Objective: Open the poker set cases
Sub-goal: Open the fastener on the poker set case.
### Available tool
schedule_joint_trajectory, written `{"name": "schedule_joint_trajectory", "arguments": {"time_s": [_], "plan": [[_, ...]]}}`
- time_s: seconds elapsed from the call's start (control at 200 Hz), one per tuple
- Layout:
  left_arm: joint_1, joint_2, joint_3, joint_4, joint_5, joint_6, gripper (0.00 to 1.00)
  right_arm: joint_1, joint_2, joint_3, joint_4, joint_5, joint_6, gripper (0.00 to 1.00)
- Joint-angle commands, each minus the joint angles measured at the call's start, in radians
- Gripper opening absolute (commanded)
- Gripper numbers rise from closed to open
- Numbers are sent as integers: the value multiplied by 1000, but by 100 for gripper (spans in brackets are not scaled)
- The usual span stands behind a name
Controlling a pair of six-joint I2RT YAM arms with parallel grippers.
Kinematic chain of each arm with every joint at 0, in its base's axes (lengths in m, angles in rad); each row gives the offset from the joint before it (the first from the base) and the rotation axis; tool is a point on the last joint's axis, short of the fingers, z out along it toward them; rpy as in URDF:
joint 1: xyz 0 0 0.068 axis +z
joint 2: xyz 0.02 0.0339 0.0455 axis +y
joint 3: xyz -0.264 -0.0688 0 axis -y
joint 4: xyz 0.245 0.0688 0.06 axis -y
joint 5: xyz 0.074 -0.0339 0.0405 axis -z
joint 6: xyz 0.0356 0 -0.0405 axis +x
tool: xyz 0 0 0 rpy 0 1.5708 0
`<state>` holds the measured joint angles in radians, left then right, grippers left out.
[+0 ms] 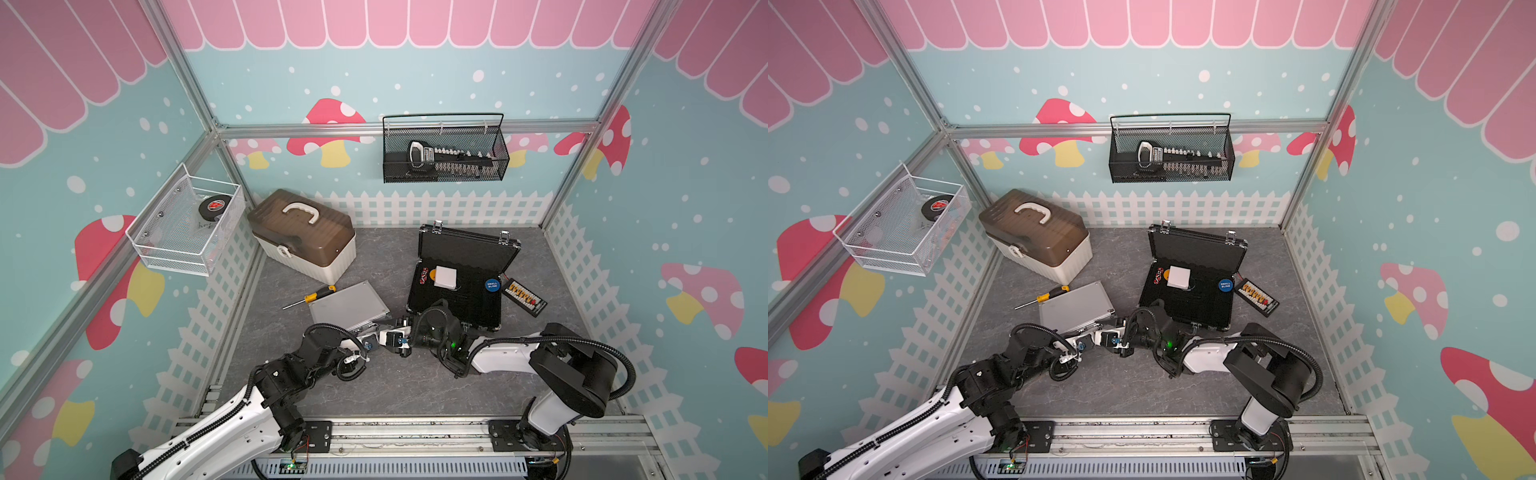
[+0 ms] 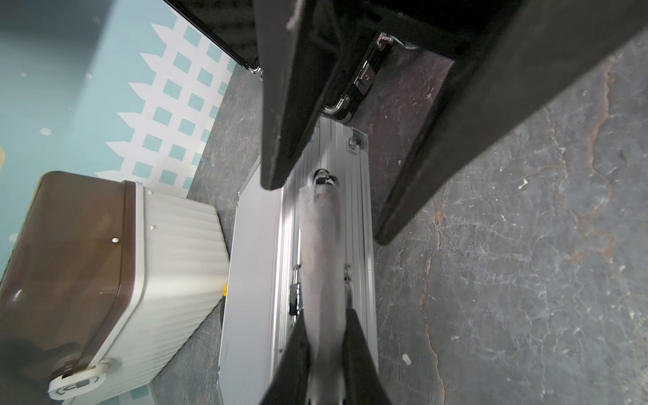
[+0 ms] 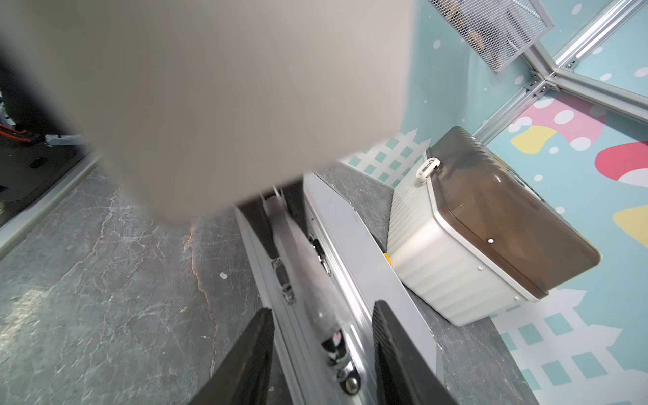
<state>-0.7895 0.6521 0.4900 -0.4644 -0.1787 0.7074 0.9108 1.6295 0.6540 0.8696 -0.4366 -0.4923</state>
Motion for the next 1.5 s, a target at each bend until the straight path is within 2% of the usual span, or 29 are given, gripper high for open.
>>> {"name": "schedule_joint_trajectory", "arguments": {"time_s": [0.0, 0.275, 0.6, 0.715, 0.805, 0.975, 1.056, 1.161, 1.226, 1.351, 1.496], "plan": [[-4, -52, -2, 112, 67, 69, 0, 3, 29, 42, -32, -26, -22, 43], [8, -43, 5, 130, 117, 70, 0, 11, 88, 103, -46, -134, 27, 31], [51, -59, -3, 160, 154, 54, 0, 29, 121, 133, -50, -107, 16, 23], [66, -57, -4, 170, 163, 50, 0, 29, 111, 129, -62, -97, 3, 17], [76, -58, -7, 178, 162, 47, 0, 29, 100, 143, -105, -85, 3, 4], [90, -63, -9, 182, 163, 45, 2, 30, 82, 146, -164, -88, -23, 2], [92, -73, -18, 195, 148, 43, 7, 30, 74, 134, -164, -82, -28, 1], [96, -93, -36, 225, 131, 37, 27, 29, 62, 121, -166, -65, -24, 0], [101, -108, -42, 226, 135, 37, 34, 29, 54, 121, -186, -60, -20, 0], [116, -155, -40, 217, 143, 13, 45, 29, 42, 125, -209, -54, -8, 0], [117, -224, 13, 130, 187, -28, 49, 29, 28, 127, -219, -58, 11, 0]]}}
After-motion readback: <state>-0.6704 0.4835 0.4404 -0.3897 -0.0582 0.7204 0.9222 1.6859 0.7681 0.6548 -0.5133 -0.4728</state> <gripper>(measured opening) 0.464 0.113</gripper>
